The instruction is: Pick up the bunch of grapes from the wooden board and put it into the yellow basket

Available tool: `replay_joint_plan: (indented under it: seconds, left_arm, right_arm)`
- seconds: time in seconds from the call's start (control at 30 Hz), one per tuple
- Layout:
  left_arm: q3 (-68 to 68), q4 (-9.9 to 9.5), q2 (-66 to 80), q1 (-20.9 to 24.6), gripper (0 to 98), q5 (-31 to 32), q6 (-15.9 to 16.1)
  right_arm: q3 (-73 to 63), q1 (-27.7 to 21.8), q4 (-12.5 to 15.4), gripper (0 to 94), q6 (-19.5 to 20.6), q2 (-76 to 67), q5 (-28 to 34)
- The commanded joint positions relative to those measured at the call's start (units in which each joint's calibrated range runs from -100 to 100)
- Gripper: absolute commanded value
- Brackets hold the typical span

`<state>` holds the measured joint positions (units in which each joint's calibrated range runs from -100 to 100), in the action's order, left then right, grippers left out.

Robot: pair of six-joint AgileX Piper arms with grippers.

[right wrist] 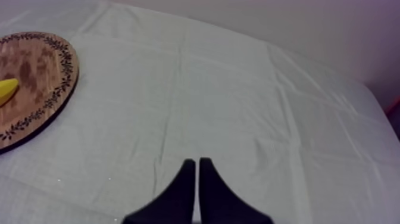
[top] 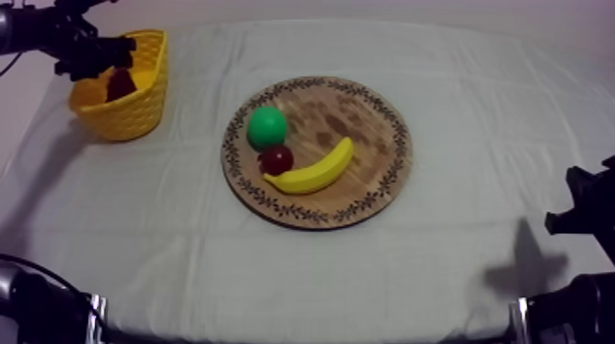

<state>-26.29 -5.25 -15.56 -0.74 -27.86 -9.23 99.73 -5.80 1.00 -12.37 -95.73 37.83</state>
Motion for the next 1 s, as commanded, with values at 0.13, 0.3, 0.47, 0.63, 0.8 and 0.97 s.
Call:
replay_joint_plan:
  seconds: [0.13,0.3,0.47,0.63,0.8,0.97]
  left_arm:
    - [-4.01,-0.09,3.54,0.15,69.2,3.23,0.14]
    - [-7.78,-0.09,9.03,0.25,65.2,3.33,0.39]
    - [-11.05,0.06,17.16,0.02,60.3,0.35,1.10]
    - [-16.71,-0.01,27.48,-0.28,56.4,-1.82,1.28]
    - [-25.06,0.16,38.29,-0.30,50.9,-2.21,0.60]
    - [-34.75,0.15,48.76,-0.43,43.0,-2.32,-0.21]
  right_arm:
    - [0.04,-0.02,0.00,0.2,-0.01,-0.02,0.00]
    - [0.04,-0.02,0.00,0.2,-0.01,-0.02,0.00]
    - [0.04,-0.02,0.00,0.2,-0.01,-0.02,0.00]
    - [0.04,-0.02,0.00,0.2,-0.01,-0.02,0.00]
    - [0.04,-0.02,0.00,0.2,-0.03,-0.02,0.00]
    - [0.04,-0.02,0.00,0.2,-0.03,-0.02,0.00]
